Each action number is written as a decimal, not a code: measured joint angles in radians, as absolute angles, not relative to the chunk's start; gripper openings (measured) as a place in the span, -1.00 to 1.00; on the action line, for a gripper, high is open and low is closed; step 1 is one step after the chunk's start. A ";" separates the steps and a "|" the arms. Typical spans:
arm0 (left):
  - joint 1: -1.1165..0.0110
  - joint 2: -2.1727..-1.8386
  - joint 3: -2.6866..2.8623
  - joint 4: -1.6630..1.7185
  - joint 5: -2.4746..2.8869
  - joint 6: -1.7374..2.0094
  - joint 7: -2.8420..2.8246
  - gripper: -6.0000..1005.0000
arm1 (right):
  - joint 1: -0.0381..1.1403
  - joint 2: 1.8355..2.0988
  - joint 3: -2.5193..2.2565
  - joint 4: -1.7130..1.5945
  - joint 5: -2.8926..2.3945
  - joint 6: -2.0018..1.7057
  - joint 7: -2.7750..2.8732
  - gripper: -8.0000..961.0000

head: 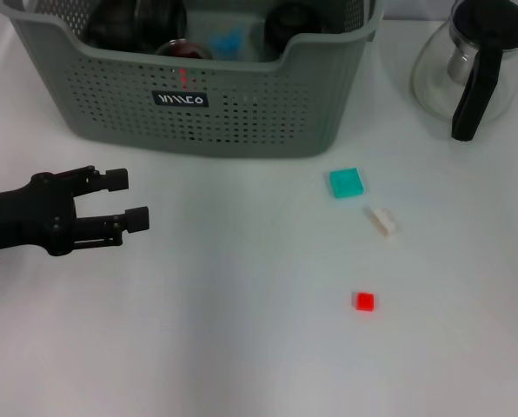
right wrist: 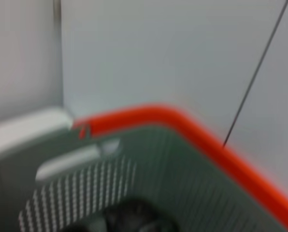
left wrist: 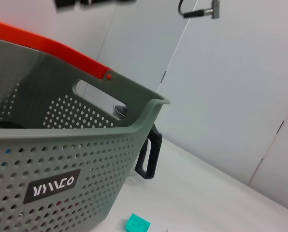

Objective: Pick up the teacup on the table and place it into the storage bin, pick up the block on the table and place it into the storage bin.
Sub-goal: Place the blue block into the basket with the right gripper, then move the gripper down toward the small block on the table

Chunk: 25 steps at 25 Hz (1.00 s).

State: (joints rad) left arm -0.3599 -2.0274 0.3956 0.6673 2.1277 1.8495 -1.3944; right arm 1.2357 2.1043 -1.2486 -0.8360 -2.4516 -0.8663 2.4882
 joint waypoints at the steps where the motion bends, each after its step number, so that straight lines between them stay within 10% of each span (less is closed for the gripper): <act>1: -0.360 -2.028 0.396 0.667 2.128 1.849 -1.394 0.71 | 1.203 2.103 -1.246 -0.882 -2.402 -0.860 2.473 0.10; 11: -0.357 -2.029 0.396 0.667 2.128 1.836 -1.394 0.71 | 0.720 2.087 -1.141 -1.163 -1.430 -1.167 1.928 0.89; 20: -0.362 -2.021 0.386 0.668 2.128 1.836 -1.394 0.71 | 0.555 1.998 -1.006 -1.259 -1.628 -1.801 1.978 0.91; 25: -0.366 -2.019 0.380 0.670 2.128 1.836 -1.394 0.71 | 0.533 2.021 -0.994 -1.442 -1.993 -1.898 2.092 0.86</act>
